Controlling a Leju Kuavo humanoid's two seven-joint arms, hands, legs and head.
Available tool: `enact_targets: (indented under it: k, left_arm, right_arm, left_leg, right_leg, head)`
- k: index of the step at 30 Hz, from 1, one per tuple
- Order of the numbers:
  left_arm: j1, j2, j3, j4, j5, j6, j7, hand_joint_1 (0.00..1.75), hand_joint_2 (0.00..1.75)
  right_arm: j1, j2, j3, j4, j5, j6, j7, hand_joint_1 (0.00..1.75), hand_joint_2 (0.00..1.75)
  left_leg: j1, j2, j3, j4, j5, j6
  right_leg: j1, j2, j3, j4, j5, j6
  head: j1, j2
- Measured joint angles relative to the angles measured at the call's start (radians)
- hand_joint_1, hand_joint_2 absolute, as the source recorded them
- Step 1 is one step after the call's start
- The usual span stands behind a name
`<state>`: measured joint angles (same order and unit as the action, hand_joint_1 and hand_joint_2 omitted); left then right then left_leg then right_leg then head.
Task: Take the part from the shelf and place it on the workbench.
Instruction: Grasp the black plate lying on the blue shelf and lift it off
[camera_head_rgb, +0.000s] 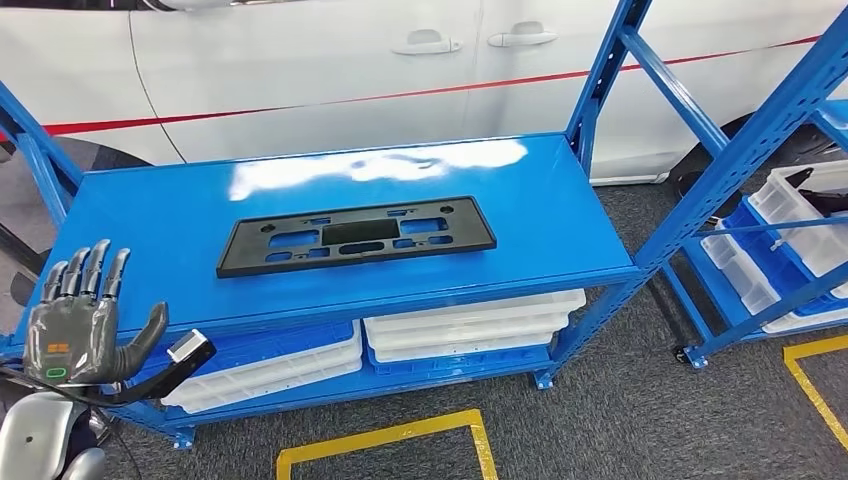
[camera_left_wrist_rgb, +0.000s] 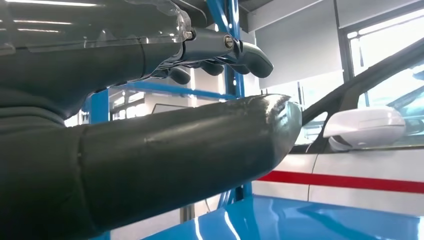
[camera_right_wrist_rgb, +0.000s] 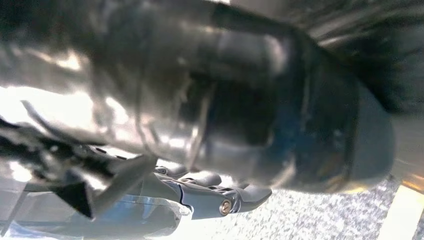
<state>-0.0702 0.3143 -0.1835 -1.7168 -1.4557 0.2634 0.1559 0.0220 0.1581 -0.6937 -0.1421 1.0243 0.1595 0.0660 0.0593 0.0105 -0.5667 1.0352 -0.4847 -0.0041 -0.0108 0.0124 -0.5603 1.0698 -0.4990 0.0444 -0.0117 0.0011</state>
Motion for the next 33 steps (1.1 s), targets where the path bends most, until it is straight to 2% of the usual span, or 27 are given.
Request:
enact_targets:
  k: [1,2,4,5,6,7,9,10,11,12,14,15,17,19,21,22,24,25,26,27,28,29,30,31,33]
  left_arm:
    - [-0.003,0.000,-0.001,0.001,0.000,0.001,-0.001,0.00,0.00]
    - [-0.006,-0.001,-0.002,0.002,-0.001,0.003,-0.001,0.00,0.00]
    - [-0.012,-0.003,-0.007,0.008,-0.003,0.007,-0.004,0.00,0.00]
    - [-0.016,-0.005,-0.010,0.011,-0.003,0.008,-0.005,0.00,0.00]
    - [-0.020,-0.006,-0.014,0.014,-0.004,0.010,-0.006,0.00,0.00]
    - [-0.023,-0.007,-0.016,0.016,-0.005,0.011,-0.006,0.00,0.00]
    - [-0.026,-0.008,-0.019,0.022,-0.006,0.012,-0.006,0.00,0.00]
    - [-0.026,-0.008,-0.021,0.025,-0.007,0.013,-0.006,0.00,0.00]
    - [-0.026,-0.008,-0.021,0.027,-0.007,0.014,-0.006,0.00,0.00]
    - [-0.026,-0.008,-0.022,0.029,-0.006,0.015,-0.006,0.00,0.00]
    - [-0.026,-0.008,-0.022,0.031,-0.002,0.020,-0.006,0.00,0.00]
    - [-0.025,-0.008,-0.022,0.031,0.000,0.022,-0.006,0.00,0.00]
    - [-0.022,-0.007,-0.021,0.031,0.004,0.026,-0.005,0.00,0.00]
    - [-0.021,-0.006,-0.020,0.032,0.007,0.028,-0.004,0.00,0.00]
    - [-0.021,-0.006,-0.019,0.031,0.008,0.029,-0.004,0.00,0.00]
    - [-0.021,-0.006,-0.019,0.032,0.008,0.029,-0.004,0.00,0.00]
    - [-0.019,-0.006,-0.019,0.032,0.008,0.029,-0.003,0.00,0.00]
    - [-0.018,-0.006,-0.019,0.032,0.008,0.029,-0.003,0.00,0.00]
    - [-0.017,-0.006,-0.020,0.032,0.008,0.029,-0.003,0.00,0.00]
    - [-0.015,-0.006,-0.020,0.032,0.008,0.029,-0.003,0.00,0.00]
    - [-0.015,-0.006,-0.020,0.032,0.008,0.029,-0.003,0.00,0.00]
    - [-0.014,-0.006,-0.020,0.032,0.009,0.029,-0.003,0.00,0.00]
    - [-0.014,-0.006,-0.019,0.031,0.009,0.029,-0.003,0.00,0.00]
    - [-0.014,-0.006,-0.019,0.031,0.009,0.029,-0.003,0.00,0.00]
    - [-0.014,-0.006,-0.019,0.031,0.010,0.029,-0.003,0.00,0.00]
  right_arm:
    - [0.000,0.000,0.000,0.000,0.001,0.000,0.000,0.00,0.00]
    - [0.000,0.000,0.000,0.000,0.002,0.000,-0.001,0.00,0.00]
    - [0.000,0.001,0.000,0.000,0.002,0.000,0.000,0.00,0.00]
    - [0.000,0.001,0.000,0.000,0.003,0.000,0.001,0.00,0.00]
    - [-0.001,0.001,0.000,0.000,0.003,0.001,0.003,0.00,0.00]
    - [-0.001,0.002,0.000,0.001,0.003,0.001,0.005,0.00,0.00]
    - [-0.001,0.003,0.000,0.001,0.004,0.004,0.008,0.00,0.00]
    - [-0.001,0.003,0.000,0.001,0.004,0.006,0.009,0.00,0.00]
    - [-0.001,0.004,0.000,0.001,0.004,0.007,0.010,0.00,0.00]
    - [-0.001,0.005,0.000,0.001,0.004,0.009,0.010,0.00,0.00]
    - [-0.003,0.008,0.000,0.001,0.005,0.011,0.010,0.00,0.00]
    - [-0.004,0.010,0.000,0.001,0.005,0.012,0.010,0.00,0.00]
    - [-0.005,0.012,0.001,0.001,0.004,0.011,0.010,0.00,0.00]
    - [-0.004,0.012,0.001,0.001,0.004,0.010,0.010,0.00,0.00]
    - [-0.004,0.011,0.001,0.001,0.004,0.010,0.010,0.00,0.00]
    - [-0.004,0.010,0.001,0.001,0.004,0.010,0.010,0.00,0.00]
    - [-0.003,0.007,0.001,0.000,0.004,0.010,0.006,0.00,0.00]
    - [-0.002,0.005,0.001,0.000,0.004,0.010,0.002,0.00,0.00]
    - [-0.001,0.004,0.001,0.000,0.004,0.010,-0.002,0.00,0.00]
    - [0.000,0.002,0.001,0.000,0.003,0.011,-0.005,0.00,0.00]
    - [0.000,0.001,0.001,0.000,0.004,0.010,-0.005,0.00,0.00]
    - [0.001,0.000,0.001,0.000,0.004,0.010,-0.003,0.00,0.00]
    - [0.001,0.000,0.001,0.000,0.004,0.010,0.000,0.00,0.00]
    - [0.001,0.000,0.001,0.000,0.005,0.010,0.001,0.00,0.00]
    - [0.002,0.000,0.001,0.001,0.005,0.010,0.003,0.00,0.00]
  left_leg:
    - [-0.002,-0.001,-0.001,-0.001,0.002,-0.009]
    - [-0.004,-0.001,-0.003,-0.004,0.005,-0.017]
    - [-0.004,0.000,-0.004,-0.008,0.006,-0.031]
    - [-0.003,0.000,-0.008,0.001,-0.003,-0.034]
    - [-0.003,0.000,-0.020,0.028,-0.022,-0.034]
    - [-0.005,-0.001,-0.042,0.078,-0.051,-0.031]
    - [-0.014,-0.001,-0.104,0.213,-0.112,-0.023]
    - [-0.020,-0.002,-0.127,0.263,-0.125,-0.019]
    - [-0.026,-0.002,-0.134,0.277,-0.119,-0.012]
    - [-0.032,-0.004,-0.122,0.251,-0.093,-0.004]
    - [-0.043,-0.025,-0.062,0.127,-0.028,0.020]
    - [-0.046,-0.042,-0.035,0.070,-0.008,0.030]
    - [-0.049,-0.061,-0.013,0.019,-0.003,0.038]
    - [-0.049,-0.051,-0.009,0.004,0.000,0.036]
    - [-0.042,-0.032,0.001,-0.013,0.006,0.040]
    - [-0.037,-0.022,0.006,-0.020,0.008,0.041]
    - [-0.035,-0.001,0.011,-0.024,0.008,0.042]
    - [-0.033,0.009,0.012,-0.023,0.006,0.041]
    - [-0.030,0.019,0.014,-0.023,0.004,0.038]
    - [-0.027,0.028,0.017,-0.022,0.001,0.035]
    - [-0.024,0.037,0.022,-0.022,-0.002,0.030]
    - [-0.021,0.045,0.028,-0.022,-0.006,0.025]
    - [-0.021,0.051,0.033,-0.023,-0.009,0.020]
    - [-0.022,0.055,0.037,-0.025,-0.011,0.016]
    - [-0.025,0.057,0.039,-0.027,-0.012,0.014]
  right_leg:
    - [0.002,0.000,0.012,-0.031,0.004,-0.005]
    - [0.006,0.001,0.012,-0.039,-0.002,-0.013]
    - [0.007,0.001,0.010,-0.047,0.000,-0.037]
    - [0.006,0.002,0.011,-0.052,0.003,-0.047]
    - [0.007,0.002,0.013,-0.058,0.007,-0.058]
    - [0.008,0.001,0.015,-0.062,0.009,-0.067]
    - [0.019,0.003,0.015,-0.063,0.010,-0.079]
    - [0.025,0.006,0.015,-0.062,0.009,-0.083]
    - [0.031,0.011,0.015,-0.060,0.009,-0.086]
    - [0.037,0.017,0.017,-0.058,0.008,-0.088]
    - [0.044,0.032,0.018,-0.051,0.004,-0.093]
    - [0.047,0.039,0.015,-0.046,0.002,-0.093]
    - [0.043,0.053,0.004,-0.037,0.001,-0.088]
    - [0.039,0.068,-0.003,-0.036,0.003,-0.079]
    - [0.042,0.058,-0.010,-0.017,-0.012,-0.066]
    - [0.041,0.043,-0.028,0.020,-0.033,-0.057]
    - [0.030,0.013,-0.090,0.140,-0.089,-0.038]
    - [0.025,0.008,-0.120,0.196,-0.107,-0.031]
    - [0.021,0.006,-0.135,0.223,-0.106,-0.025]
    - [0.018,0.004,-0.132,0.214,-0.087,-0.020]
    - [0.015,-0.002,-0.106,0.164,-0.050,-0.016]
    - [0.013,-0.015,-0.070,0.091,-0.013,-0.012]
    - [0.014,-0.033,-0.037,0.027,0.013,-0.011]
    - [0.016,-0.050,-0.013,-0.020,0.026,-0.010]
    - [0.021,-0.067,-0.001,-0.040,0.022,-0.010]
  head:
    - [0.000,0.000]
    - [0.000,0.000]
    - [0.000,0.000]
    - [0.000,0.000]
    - [0.000,0.000]
    - [0.000,0.000]
    - [0.000,0.000]
    - [0.000,0.000]
    - [0.000,0.000]
    - [0.000,0.000]
    - [0.000,0.000]
    - [0.000,0.000]
    - [0.000,0.000]
    - [0.000,0.000]
    - [0.000,0.000]
    - [0.000,0.000]
    - [0.000,0.000]
    - [0.000,0.000]
    - [0.000,0.000]
    - [0.000,0.000]
    - [0.000,0.000]
    - [0.000,0.000]
    - [0.000,0.000]
    - [0.000,0.000]
    - [0.001,0.000]
